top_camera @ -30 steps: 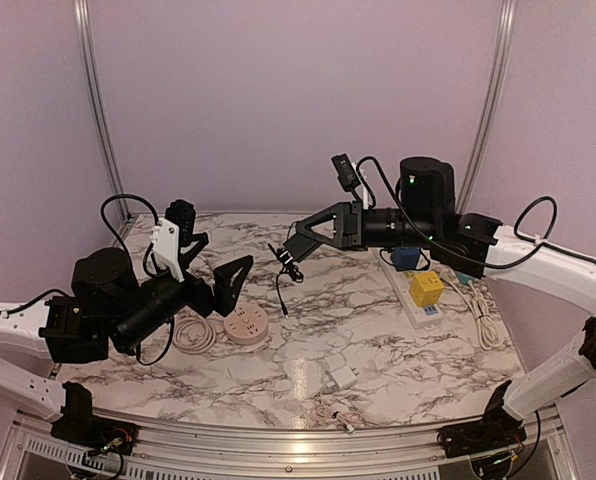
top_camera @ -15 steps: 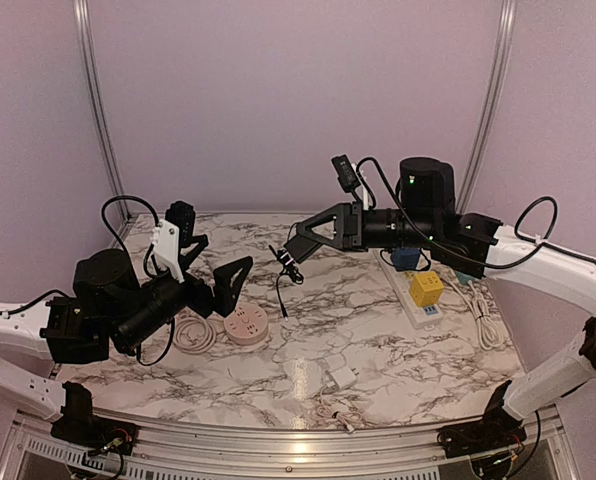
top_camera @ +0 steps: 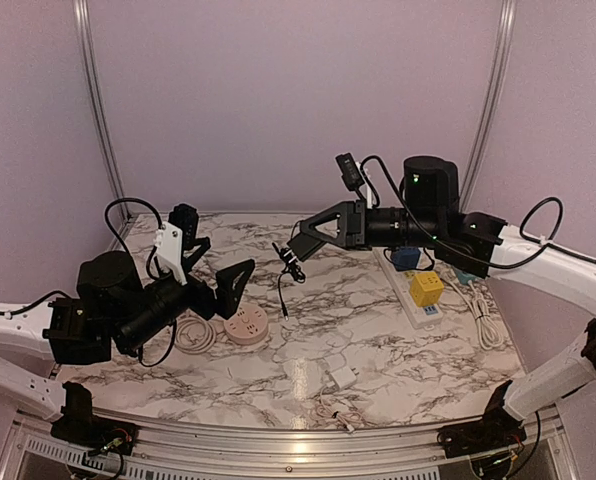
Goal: Insert the plug
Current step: Insert the plug into the socket slot.
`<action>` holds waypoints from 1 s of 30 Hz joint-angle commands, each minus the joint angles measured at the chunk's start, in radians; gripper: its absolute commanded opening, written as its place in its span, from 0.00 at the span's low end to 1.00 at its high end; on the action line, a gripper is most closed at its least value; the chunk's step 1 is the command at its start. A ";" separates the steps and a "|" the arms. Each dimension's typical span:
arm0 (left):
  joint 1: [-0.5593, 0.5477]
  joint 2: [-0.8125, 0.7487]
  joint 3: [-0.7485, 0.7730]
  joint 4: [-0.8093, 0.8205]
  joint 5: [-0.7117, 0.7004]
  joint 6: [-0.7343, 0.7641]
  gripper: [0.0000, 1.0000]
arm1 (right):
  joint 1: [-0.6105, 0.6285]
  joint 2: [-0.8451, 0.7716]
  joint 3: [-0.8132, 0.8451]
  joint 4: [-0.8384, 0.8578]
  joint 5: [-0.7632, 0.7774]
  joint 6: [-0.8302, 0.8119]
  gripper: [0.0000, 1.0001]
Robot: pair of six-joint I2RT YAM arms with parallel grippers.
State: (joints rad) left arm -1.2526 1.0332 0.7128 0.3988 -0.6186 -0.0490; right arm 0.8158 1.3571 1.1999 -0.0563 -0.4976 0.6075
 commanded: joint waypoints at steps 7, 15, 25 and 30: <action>0.007 0.022 -0.008 0.028 0.015 -0.056 0.99 | -0.012 -0.043 0.030 -0.043 0.035 -0.023 0.00; 0.007 0.027 -0.033 0.035 0.014 -0.090 0.99 | -0.012 -0.054 0.005 -0.034 0.033 -0.038 0.00; 0.016 0.010 -0.054 0.034 0.006 -0.112 0.99 | -0.012 -0.052 0.001 -0.025 0.039 -0.042 0.00; 0.022 0.007 -0.063 0.037 0.012 -0.120 0.99 | -0.012 -0.050 0.000 -0.024 0.037 -0.045 0.00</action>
State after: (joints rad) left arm -1.2392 1.0550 0.6628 0.4011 -0.6067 -0.1547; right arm 0.8131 1.3273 1.1995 -0.0982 -0.4656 0.5743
